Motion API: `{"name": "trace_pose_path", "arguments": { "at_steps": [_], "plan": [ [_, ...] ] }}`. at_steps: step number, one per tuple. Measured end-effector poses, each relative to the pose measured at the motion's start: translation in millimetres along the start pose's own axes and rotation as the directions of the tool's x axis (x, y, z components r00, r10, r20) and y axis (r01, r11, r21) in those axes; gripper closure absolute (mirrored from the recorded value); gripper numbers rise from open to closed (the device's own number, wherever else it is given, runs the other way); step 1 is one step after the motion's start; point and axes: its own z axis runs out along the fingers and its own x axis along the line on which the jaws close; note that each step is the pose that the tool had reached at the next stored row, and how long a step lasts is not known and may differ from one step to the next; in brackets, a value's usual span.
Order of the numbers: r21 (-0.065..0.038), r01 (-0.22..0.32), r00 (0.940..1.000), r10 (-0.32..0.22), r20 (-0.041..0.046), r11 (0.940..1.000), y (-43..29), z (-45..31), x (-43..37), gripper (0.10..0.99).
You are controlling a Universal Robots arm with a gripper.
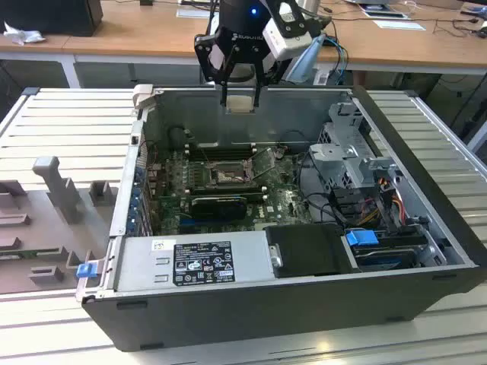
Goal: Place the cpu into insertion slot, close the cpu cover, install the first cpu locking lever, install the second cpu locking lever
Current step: 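Place the cpu into insertion slot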
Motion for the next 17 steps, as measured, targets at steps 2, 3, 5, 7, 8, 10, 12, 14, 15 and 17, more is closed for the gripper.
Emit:
{"name": "trace_pose_path", "arguments": {
  "at_steps": [2,3,5,7,8,10,12,14,15,17],
  "plan": [
    [-0.001,-0.050,0.9987,0.050,0.0045,0.9987,0.0,0.0,0.0,0.557],
    [-0.002,-0.074,0.9973,0.074,0.0065,0.9973,0.0,0.1,0.0,0.557],
    [-0.002,-0.075,0.9971,0.075,0.0066,0.9972,-0.4,0.5,0.1,0.557],
    [-0.001,-0.075,0.9971,0.075,0.0066,0.9972,-0.4,0.6,0.0,0.557],
    [-0.002,-0.076,0.9971,0.076,0.0067,0.9971,-0.4,0.7,0.0,0.557],
    [-0.002,-0.080,0.9967,0.080,0.0071,0.9968,-0.4,0.7,0.0,0.557],
    [-0.002,-0.088,0.9961,0.088,0.0078,0.9962,-0.4,0.8,0.0,0.557],
    [-0.002,-0.091,0.9958,0.091,0.0081,0.9958,-0.4,0.7,0.0,0.557],
    [-0.002,-0.096,0.9954,0.096,0.0084,0.9954,-0.4,0.8,0.0,0.557],
    [-0.002,-0.101,0.9949,0.101,0.0089,0.9949,-0.4,0.7,0.0,0.557]
  ]
}}
